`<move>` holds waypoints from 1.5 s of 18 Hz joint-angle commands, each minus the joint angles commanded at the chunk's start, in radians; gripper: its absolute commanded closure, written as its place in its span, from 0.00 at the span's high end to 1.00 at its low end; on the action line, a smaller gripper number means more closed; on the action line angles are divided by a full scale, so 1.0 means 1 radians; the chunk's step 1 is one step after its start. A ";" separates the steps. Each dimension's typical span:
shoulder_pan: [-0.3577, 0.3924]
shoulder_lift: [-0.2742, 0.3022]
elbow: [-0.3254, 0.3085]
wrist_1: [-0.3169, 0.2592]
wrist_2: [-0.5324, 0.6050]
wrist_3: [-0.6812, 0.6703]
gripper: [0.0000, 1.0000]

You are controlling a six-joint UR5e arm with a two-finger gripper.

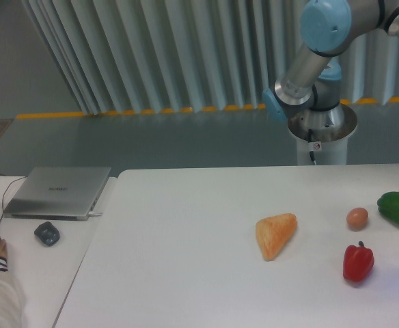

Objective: Place the yellow pepper on the table

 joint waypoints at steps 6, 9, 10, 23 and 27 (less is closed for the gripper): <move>0.046 -0.005 -0.005 0.000 -0.037 0.028 1.00; 0.060 -0.006 -0.009 0.000 -0.040 0.051 1.00; 0.058 -0.009 -0.009 0.002 -0.041 0.052 1.00; 0.064 -0.054 0.026 0.032 -0.041 0.057 1.00; 0.063 -0.075 0.055 0.032 -0.066 0.071 1.00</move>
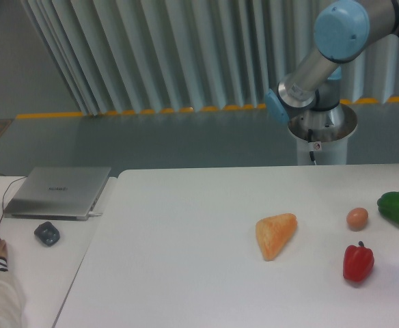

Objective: Place the yellow pepper on the table

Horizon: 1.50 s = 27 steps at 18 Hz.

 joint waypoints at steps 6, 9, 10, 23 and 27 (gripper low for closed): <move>-0.003 -0.011 0.032 0.002 -0.006 0.002 1.00; 0.000 -0.024 0.051 0.002 -0.006 0.002 1.00; 0.000 -0.028 0.055 0.002 -0.006 0.002 1.00; 0.034 -0.020 0.040 0.035 -0.002 0.068 1.00; 0.038 -0.015 0.061 0.035 -0.006 0.034 1.00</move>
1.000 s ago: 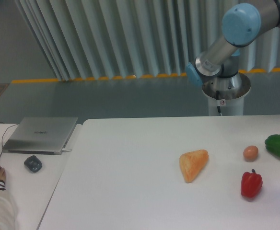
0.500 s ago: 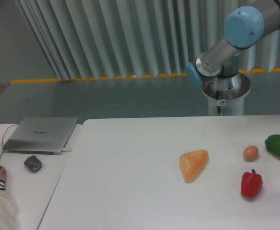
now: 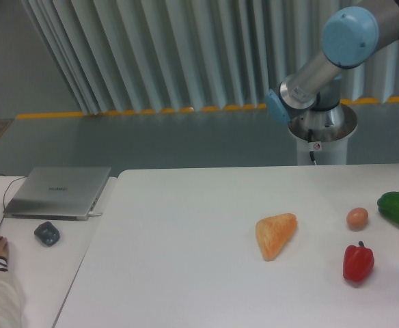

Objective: Place the yellow pepper on the table

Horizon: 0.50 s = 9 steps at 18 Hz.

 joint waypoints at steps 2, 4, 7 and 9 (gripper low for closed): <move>-0.002 0.020 0.000 -0.002 0.000 -0.090 1.00; 0.002 0.029 0.003 0.000 0.000 -0.101 1.00; 0.032 0.014 0.025 0.002 0.000 -0.118 1.00; 0.047 0.003 0.028 0.005 0.000 -0.121 1.00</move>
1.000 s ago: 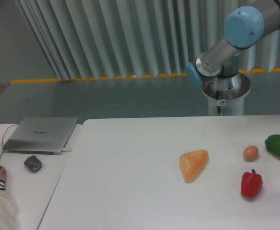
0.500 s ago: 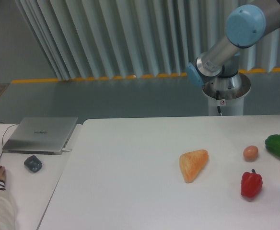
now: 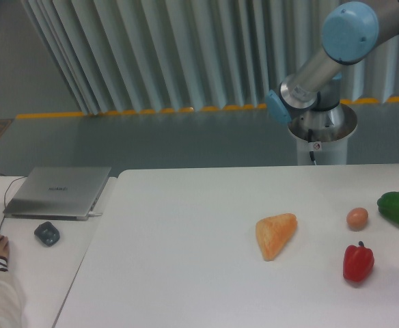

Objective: Place the yellow pepper on the table

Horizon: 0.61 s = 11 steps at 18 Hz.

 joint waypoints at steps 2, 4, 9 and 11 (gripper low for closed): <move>0.000 -0.014 -0.003 0.011 0.000 -0.002 1.00; 0.002 -0.015 0.000 0.009 0.002 -0.012 1.00; 0.003 -0.029 -0.002 0.011 0.000 -0.052 1.00; 0.003 -0.037 0.000 0.011 0.000 -0.052 1.00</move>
